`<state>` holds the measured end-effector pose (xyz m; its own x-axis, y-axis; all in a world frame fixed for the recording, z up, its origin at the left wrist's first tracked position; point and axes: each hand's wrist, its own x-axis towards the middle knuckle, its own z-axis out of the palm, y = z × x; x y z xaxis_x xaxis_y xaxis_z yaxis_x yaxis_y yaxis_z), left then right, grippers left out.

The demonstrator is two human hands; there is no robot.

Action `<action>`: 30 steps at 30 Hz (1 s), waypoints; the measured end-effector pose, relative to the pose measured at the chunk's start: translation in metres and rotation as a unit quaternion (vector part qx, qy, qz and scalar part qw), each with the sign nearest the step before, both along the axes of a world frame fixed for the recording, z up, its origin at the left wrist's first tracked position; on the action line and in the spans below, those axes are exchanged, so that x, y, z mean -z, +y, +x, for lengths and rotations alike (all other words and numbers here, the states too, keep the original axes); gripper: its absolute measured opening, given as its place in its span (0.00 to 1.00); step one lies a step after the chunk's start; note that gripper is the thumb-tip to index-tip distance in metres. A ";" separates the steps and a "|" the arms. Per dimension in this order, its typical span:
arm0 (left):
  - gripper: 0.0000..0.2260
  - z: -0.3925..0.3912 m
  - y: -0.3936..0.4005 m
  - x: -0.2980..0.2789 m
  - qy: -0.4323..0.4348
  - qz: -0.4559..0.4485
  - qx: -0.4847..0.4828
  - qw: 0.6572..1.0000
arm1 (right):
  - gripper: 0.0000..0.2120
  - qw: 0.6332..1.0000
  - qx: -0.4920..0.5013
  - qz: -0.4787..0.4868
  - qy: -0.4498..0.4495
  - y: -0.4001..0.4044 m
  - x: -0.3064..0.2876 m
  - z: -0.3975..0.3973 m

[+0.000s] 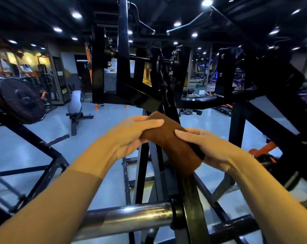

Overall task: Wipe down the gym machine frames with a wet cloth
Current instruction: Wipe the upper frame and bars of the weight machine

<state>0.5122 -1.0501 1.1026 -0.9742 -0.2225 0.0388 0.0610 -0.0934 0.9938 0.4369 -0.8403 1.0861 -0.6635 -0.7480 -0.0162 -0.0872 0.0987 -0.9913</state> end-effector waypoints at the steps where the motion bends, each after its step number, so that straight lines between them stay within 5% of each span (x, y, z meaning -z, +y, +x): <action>1: 0.20 -0.005 0.003 0.003 0.002 0.034 -0.026 0.999 | 0.16 0.999 0.030 -0.015 0.026 -0.001 0.002 -0.001; 5: 0.13 -0.011 0.015 0.015 -0.003 0.083 -0.063 0.995 | 0.22 0.976 0.098 0.028 0.192 -0.001 0.007 0.000; 8: 0.14 -0.005 0.035 0.016 0.020 0.105 -0.007 0.994 | 0.34 0.975 0.110 0.024 0.190 -0.004 0.008 0.002; 15: 0.09 -0.011 0.064 0.015 0.069 0.184 -0.035 0.980 | 0.29 0.999 0.003 -0.052 0.007 -0.015 0.010 0.015; 22: 0.07 -0.029 0.050 0.015 0.106 0.145 -0.158 0.971 | 0.21 0.986 0.023 -0.029 0.162 -0.033 0.008 0.011; 27: 0.06 -0.052 0.028 0.006 0.177 -0.126 -0.193 0.957 | 0.11 0.941 0.175 -0.082 0.279 -0.040 0.008 -0.014; 30: 0.07 -0.072 -0.015 0.007 0.177 -0.352 -0.276 0.877 | 0.19 0.828 0.317 0.053 0.460 -0.042 0.014 -0.041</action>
